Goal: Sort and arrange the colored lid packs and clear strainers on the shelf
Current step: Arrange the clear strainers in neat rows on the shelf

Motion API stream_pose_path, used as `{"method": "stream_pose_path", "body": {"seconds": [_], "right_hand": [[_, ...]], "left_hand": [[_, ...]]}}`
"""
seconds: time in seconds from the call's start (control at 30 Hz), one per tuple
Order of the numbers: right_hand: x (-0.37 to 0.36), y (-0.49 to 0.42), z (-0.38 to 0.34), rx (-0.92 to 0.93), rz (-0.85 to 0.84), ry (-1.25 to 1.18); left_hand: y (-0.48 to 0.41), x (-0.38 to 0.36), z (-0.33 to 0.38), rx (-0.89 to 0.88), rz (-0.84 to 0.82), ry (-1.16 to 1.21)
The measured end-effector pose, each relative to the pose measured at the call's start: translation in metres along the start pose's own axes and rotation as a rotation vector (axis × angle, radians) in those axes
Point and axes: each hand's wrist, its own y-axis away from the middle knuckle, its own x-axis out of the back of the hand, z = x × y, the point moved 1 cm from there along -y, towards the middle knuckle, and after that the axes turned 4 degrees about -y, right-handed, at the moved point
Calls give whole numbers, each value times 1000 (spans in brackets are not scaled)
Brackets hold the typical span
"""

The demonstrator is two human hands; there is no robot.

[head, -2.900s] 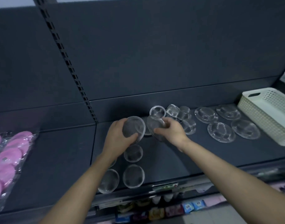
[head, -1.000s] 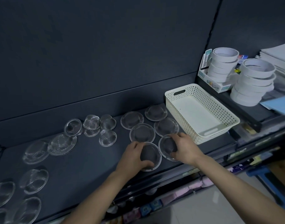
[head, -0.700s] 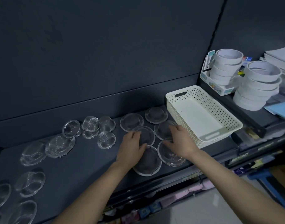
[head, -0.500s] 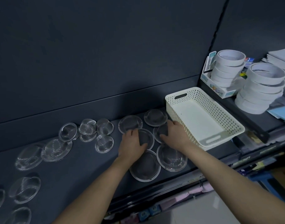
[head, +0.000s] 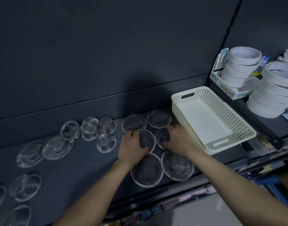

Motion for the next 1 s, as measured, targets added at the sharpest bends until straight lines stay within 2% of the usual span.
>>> {"method": "stream_pose_path", "body": {"seconds": [0.27,0.6,0.73,0.83,1.0], "right_hand": [[6,5,4,53,-31,-39],[9,10,2,9,43,14],[10,7,0,42,1,-9],[9,6,-1,56,-32,-18],[5,5,2,63,-32,-50]], "left_hand": [[1,2,-4,7,-6,7],[3,5,-4,9,-13,19],[2,5,-5,-2,-23,-7],[-1,6,-1,-66,-5,-65],[-19,9,16,-340,-29,-80]]}}
